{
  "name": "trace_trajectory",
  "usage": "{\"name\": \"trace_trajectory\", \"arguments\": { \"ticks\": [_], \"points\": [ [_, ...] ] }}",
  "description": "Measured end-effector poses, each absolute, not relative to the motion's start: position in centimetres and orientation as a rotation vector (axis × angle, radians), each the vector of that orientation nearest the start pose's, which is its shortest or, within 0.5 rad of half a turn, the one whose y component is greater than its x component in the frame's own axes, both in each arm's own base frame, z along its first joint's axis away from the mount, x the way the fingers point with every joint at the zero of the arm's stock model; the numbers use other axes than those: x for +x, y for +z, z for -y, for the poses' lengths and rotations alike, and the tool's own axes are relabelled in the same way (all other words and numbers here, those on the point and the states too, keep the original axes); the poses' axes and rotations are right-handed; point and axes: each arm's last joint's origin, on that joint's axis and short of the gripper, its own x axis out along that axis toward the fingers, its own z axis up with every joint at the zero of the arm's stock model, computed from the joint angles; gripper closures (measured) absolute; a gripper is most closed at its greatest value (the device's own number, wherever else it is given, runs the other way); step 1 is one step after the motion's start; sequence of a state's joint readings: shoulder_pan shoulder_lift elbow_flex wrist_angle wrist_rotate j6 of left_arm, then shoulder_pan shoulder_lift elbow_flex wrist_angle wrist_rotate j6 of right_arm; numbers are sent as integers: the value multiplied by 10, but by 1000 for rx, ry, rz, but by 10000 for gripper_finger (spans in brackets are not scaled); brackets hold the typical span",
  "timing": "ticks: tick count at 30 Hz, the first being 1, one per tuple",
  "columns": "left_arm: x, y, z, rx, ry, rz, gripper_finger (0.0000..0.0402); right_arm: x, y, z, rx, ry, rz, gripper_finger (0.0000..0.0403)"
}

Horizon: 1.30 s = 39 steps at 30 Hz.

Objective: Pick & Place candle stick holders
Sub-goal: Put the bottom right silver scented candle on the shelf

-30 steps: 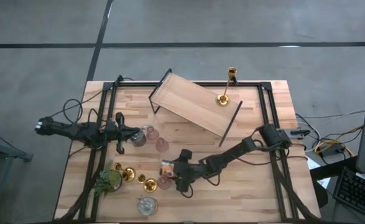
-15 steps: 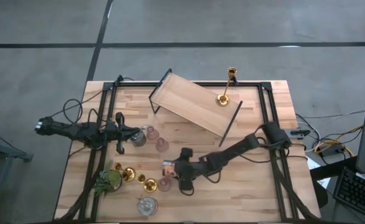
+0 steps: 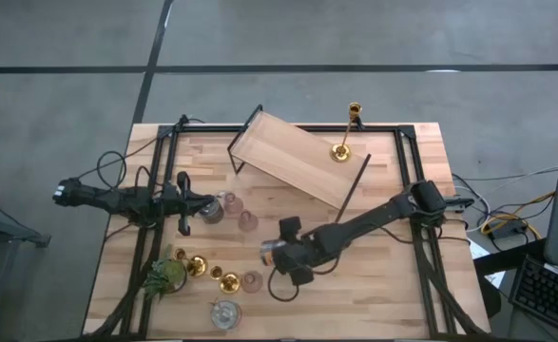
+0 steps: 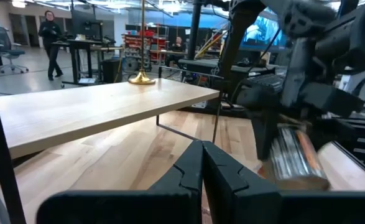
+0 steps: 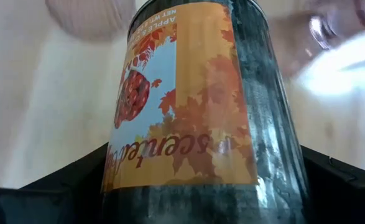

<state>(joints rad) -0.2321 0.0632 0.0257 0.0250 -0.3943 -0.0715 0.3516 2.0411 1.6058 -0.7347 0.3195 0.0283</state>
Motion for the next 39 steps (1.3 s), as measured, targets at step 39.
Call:
{"name": "trace_trajectory", "arguments": {
  "ticks": [39],
  "points": [
    [98,170,12,-67,163,-7,390,362,323,-29,-1174,-362,-1526,64]
  ]
}}
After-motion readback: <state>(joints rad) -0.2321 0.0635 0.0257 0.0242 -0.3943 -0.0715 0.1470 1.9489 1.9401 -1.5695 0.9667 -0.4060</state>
